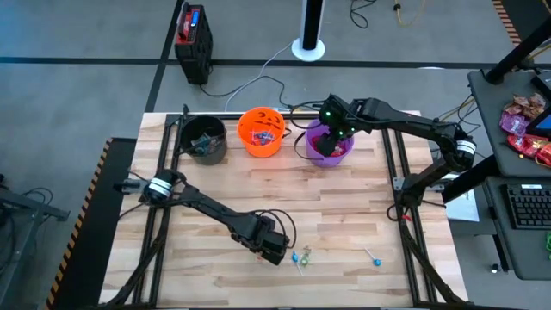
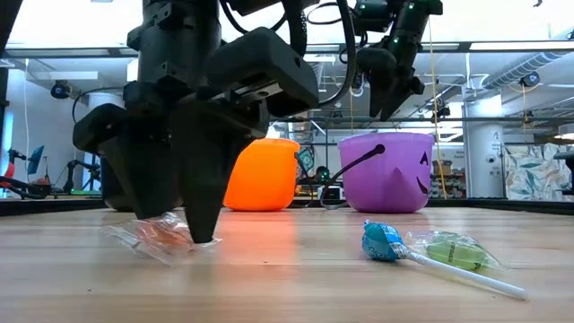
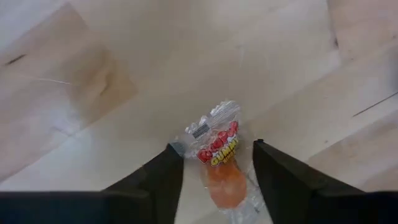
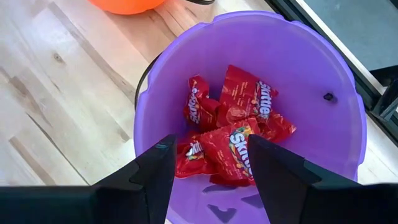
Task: Sort candy by brand, put in halloween buckets
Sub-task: Put the orange gummy into the black bucket, then put the green gummy into the black bucket, then put the blue candy into the orange bucket
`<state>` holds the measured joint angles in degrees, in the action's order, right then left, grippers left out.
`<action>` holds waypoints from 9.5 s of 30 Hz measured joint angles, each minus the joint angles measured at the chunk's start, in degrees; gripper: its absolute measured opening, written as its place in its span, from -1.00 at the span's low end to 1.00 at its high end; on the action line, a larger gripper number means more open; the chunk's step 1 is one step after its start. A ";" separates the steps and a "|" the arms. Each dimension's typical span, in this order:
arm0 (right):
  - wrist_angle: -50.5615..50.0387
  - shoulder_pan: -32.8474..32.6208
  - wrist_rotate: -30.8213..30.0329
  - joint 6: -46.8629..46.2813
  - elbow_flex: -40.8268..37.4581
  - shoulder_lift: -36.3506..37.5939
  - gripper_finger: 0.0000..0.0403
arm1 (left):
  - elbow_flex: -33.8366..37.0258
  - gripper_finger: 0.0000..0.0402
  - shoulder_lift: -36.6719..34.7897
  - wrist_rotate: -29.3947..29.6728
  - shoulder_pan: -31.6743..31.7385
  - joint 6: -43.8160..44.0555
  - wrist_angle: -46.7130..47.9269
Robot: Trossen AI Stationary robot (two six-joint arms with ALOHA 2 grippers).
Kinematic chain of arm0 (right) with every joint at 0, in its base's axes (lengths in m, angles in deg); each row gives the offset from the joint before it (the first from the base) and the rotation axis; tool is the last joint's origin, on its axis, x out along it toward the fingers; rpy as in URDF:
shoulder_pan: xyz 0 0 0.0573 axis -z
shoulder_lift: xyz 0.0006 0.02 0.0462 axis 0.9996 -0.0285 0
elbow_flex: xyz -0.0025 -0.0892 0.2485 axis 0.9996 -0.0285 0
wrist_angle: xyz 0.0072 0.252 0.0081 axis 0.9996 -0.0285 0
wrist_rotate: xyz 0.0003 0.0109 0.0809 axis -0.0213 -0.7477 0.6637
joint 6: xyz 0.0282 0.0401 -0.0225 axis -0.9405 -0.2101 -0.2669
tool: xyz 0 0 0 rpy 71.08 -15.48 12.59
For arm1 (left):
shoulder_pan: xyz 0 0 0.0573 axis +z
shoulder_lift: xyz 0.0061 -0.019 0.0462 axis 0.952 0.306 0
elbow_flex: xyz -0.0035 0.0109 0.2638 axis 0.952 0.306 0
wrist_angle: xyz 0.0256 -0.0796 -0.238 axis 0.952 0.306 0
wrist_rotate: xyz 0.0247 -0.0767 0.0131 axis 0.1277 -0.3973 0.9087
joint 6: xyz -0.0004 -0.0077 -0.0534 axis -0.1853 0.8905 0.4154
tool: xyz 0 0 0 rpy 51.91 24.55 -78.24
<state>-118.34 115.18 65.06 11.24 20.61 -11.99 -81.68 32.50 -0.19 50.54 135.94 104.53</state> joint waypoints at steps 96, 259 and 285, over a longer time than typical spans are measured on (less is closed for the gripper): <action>13.87 -56.04 8.69 -90.90 2.13 -23.78 -0.05 | 0.17 -0.36 -59.44 10.94 46.84 -62.73 5.43; 16.08 -27.86 6.55 -44.63 5.88 2.02 -0.14 | -4.92 -0.29 -36.64 -0.95 72.96 -79.86 38.50; -0.91 -57.94 28.28 -60.23 -23.67 -3.11 -0.22 | -5.53 -0.32 -48.31 39.66 -4.21 -29.76 6.19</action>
<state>-119.25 57.23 93.35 -48.99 -3.06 -15.10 -87.21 -15.81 39.47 46.32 106.18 110.73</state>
